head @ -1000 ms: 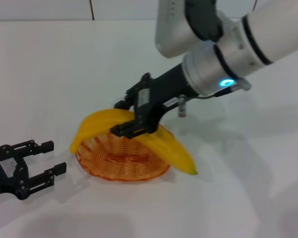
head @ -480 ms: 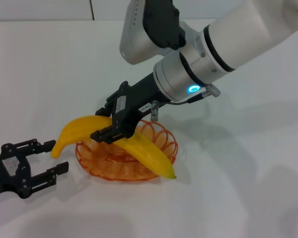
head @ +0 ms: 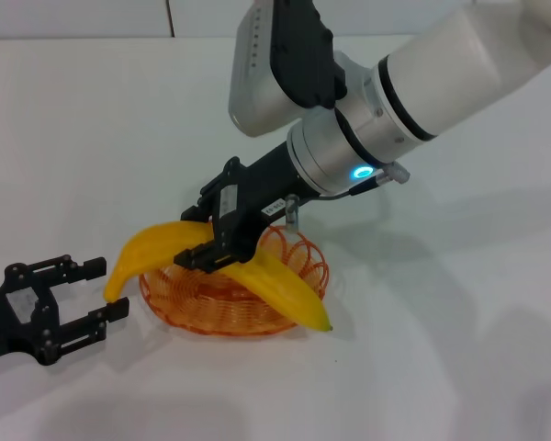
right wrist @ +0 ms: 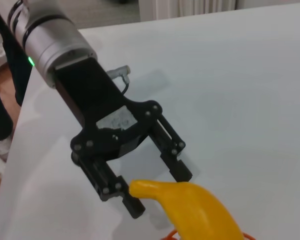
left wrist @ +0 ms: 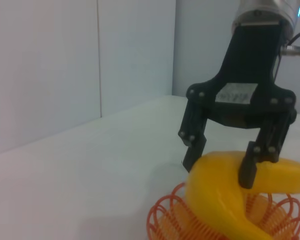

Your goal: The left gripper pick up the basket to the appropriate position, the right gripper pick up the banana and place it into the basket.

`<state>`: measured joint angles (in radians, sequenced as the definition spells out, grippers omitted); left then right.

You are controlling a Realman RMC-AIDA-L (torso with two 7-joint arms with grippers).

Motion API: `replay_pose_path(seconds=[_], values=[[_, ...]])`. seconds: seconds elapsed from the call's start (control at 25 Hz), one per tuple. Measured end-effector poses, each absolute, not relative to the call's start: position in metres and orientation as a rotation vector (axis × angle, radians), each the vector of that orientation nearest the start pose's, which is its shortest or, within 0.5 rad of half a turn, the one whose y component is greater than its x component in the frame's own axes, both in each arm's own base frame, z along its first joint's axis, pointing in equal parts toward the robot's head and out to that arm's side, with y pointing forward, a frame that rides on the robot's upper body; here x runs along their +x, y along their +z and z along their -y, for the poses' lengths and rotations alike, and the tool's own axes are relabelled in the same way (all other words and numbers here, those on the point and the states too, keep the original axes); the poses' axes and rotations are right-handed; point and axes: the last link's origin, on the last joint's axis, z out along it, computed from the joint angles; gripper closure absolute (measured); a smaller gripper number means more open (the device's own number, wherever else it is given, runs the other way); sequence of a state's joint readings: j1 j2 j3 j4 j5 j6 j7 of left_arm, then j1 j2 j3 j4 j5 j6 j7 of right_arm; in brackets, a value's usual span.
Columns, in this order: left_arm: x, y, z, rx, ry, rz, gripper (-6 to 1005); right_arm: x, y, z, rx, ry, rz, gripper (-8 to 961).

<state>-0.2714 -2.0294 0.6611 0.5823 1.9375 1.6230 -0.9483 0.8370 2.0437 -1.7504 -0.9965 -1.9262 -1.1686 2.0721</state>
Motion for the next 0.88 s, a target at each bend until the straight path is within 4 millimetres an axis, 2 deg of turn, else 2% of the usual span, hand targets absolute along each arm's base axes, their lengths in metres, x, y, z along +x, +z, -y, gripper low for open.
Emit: replay_pose_path(seconds=[0.32,0.56,0.64,0.76,0.88], values=[[-0.341,0.014,-0.247,-2.621,-0.631,0.415,395,0.085,-0.102,-0.35,-3.142,0.015,-0.17,320],[-0.342,0.014,-0.246,-2.62,-0.63,0.42,395,0.086,-0.1,-0.352,-3.133,0.025,-0.179,238],[-0.342,0.014,-0.246,-2.619,-0.629,0.42,395,0.087,-0.098,-0.352,-3.133,0.031,-0.18,238],[-0.342,0.014,-0.245,-2.619,-0.628,0.419,396,0.09,-0.092,-0.351,-3.133,0.05,-0.155,239],[-0.342,0.014,-0.245,-2.619,-0.626,0.417,396,0.104,-0.076,-0.351,-3.123,0.112,-0.164,239]])
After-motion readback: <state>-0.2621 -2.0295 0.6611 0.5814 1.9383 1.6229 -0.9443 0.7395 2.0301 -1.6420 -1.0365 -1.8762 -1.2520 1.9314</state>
